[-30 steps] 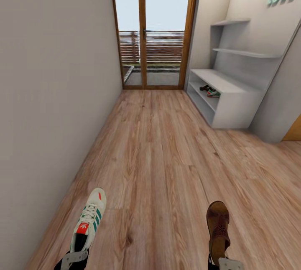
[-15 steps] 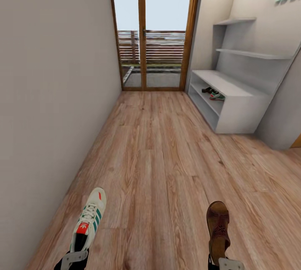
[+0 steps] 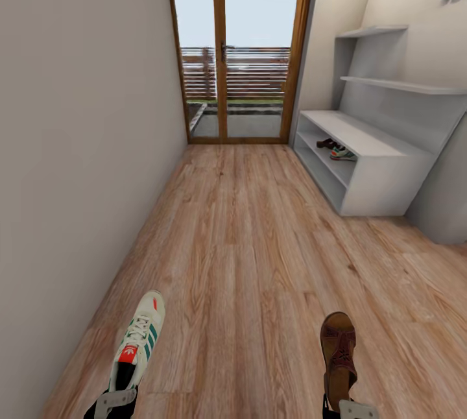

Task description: Pick up the two gym shoes and the two sandals from the corridor floor and place them onto the hallstand (shoe rack) in the corridor, making sure they are on the rack and not on the floor. Arrange them so the two gym shoes are next to each other and the two sandals are next to each other.

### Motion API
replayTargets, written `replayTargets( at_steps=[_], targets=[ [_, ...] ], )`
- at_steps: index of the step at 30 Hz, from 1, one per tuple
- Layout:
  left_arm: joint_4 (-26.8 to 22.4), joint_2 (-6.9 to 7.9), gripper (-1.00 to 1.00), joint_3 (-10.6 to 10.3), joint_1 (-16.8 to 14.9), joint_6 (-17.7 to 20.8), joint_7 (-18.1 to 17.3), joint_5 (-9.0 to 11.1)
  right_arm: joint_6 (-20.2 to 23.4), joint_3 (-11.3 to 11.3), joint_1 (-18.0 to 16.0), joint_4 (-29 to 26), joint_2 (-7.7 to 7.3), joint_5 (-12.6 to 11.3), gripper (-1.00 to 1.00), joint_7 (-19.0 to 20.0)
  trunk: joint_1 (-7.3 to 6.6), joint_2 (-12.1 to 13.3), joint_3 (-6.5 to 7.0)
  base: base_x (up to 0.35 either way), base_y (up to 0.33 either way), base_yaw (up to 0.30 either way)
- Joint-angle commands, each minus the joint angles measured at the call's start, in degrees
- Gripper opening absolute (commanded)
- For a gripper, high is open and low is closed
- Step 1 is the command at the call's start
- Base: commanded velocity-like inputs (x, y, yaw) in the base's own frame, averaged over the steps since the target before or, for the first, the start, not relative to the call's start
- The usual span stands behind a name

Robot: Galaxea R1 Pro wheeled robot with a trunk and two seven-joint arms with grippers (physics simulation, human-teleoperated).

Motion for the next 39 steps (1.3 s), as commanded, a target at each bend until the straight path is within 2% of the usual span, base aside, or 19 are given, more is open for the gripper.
replayTargets(
  at_steps=[1,39],
  targets=[
    [0.0,-0.03,-1.00,0.5,0.0,-0.2,-0.3,-0.5,0.0,0.1,0.0,0.0,0.01,0.5,-1.00,-0.5,0.02,0.0,-0.05,0.328,0.000,0.000],
    [0.0,-0.03,-1.00,0.5,0.0,-0.2,-0.3,-0.5,0.0,0.1,0.0,0.0,-0.32,0.7,-1.00,-0.4,0.02,0.0,-0.05,0.328,0.000,0.000]
  ],
)
